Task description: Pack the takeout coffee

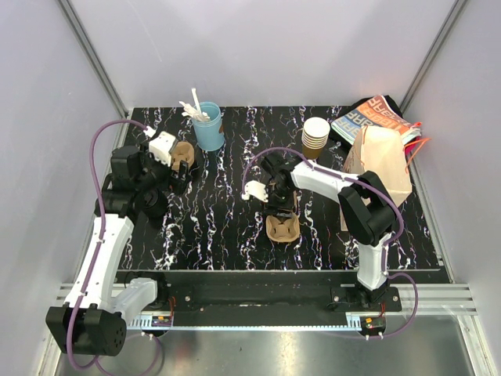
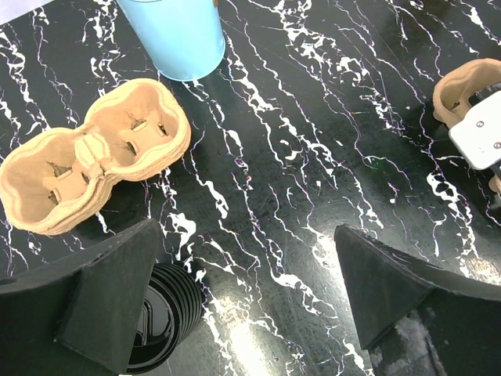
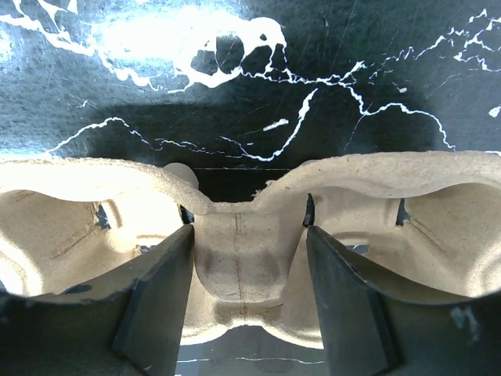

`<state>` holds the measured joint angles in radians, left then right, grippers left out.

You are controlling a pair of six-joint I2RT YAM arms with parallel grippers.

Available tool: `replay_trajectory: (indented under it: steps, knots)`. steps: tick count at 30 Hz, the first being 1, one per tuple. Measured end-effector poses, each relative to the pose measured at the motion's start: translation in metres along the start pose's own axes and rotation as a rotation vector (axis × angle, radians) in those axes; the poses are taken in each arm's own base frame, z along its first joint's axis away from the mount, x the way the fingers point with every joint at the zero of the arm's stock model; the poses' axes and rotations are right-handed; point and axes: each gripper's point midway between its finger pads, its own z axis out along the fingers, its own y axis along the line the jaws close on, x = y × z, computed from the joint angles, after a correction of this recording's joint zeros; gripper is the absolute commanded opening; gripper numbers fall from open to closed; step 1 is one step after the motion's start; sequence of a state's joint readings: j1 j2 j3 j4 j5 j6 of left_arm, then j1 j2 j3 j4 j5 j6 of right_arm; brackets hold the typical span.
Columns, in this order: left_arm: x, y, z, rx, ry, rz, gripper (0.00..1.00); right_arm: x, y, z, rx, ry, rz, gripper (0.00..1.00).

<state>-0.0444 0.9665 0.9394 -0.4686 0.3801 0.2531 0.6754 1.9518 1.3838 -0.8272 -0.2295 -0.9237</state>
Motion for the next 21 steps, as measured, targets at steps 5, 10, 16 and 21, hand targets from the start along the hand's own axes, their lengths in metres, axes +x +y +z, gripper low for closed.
replay_trajectory:
  steps: [5,10,16,21]
  knots:
    - [0.0,0.0,0.0,0.002,-0.002,-0.003,0.99,0.0,0.0,0.0,0.0,0.001,-0.003,0.43]
    - [0.0,0.0,0.0,0.005,-0.002,-0.003,0.99,-0.002,0.001,0.0,0.0,0.0,-0.01,0.4]
    - [0.0,0.0,0.0,0.01,-0.004,-0.004,0.99,-0.007,0.004,-0.009,0.006,-0.006,-0.014,0.4]
    - [0.0,-0.003,0.0,0.025,-0.005,-0.005,0.99,-0.031,-0.01,-0.057,0.131,-0.067,-0.019,0.39]
